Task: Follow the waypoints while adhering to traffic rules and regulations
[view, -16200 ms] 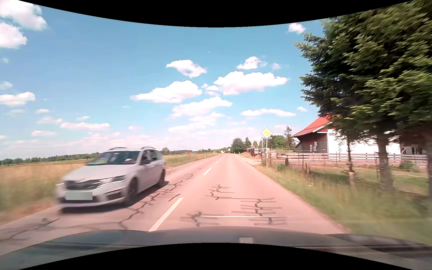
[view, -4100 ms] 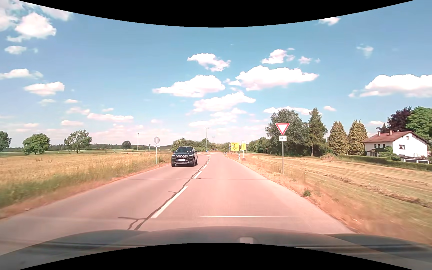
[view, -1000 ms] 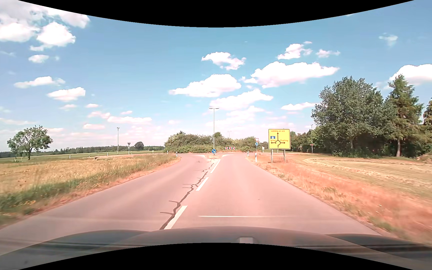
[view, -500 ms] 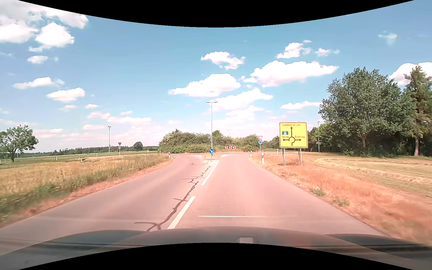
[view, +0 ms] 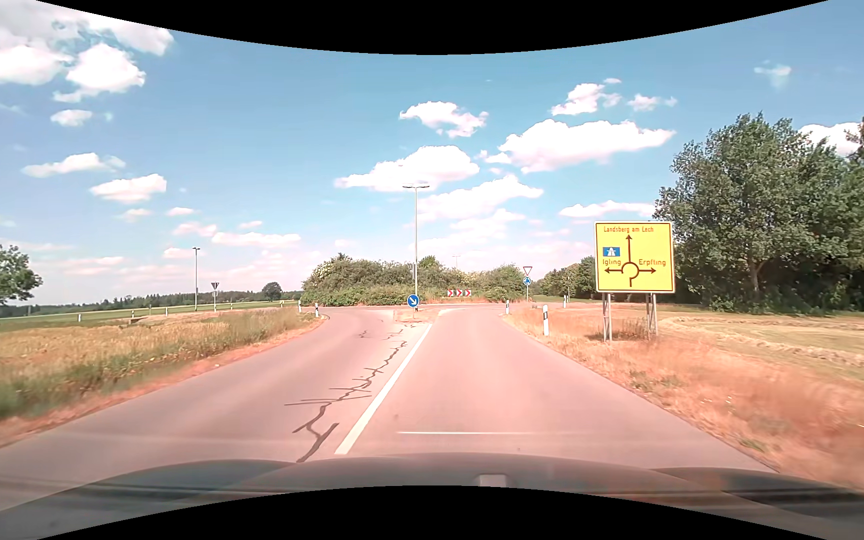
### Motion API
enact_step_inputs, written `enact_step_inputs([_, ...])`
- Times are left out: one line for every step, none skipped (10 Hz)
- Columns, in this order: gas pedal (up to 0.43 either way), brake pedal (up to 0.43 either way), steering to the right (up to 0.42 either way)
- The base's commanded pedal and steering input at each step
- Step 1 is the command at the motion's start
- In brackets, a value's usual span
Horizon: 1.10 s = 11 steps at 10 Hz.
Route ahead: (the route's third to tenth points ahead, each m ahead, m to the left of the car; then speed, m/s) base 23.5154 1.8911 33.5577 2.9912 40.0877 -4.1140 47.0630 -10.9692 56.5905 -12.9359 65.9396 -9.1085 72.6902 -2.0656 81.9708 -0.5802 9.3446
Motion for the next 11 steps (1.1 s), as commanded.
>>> enact_step_inputs([0.0,0.0,0.005])
enact_step_inputs([0.0,0.0,0.005])
enact_step_inputs([0.0,0.0,0.005])
enact_step_inputs([0.0,0.0,0.005])
enact_step_inputs([0.0,0.0,0.005])
enact_step_inputs([0.0,0.0,0.005])
enact_step_inputs([0.0,0.0,0.005])
enact_step_inputs([0.0,0.0,0.005])
enact_step_inputs([0.0,0.0,0.005])
enact_step_inputs([0.0,0.0,0.005])
enact_step_inputs([0.0,0.0,0.005])
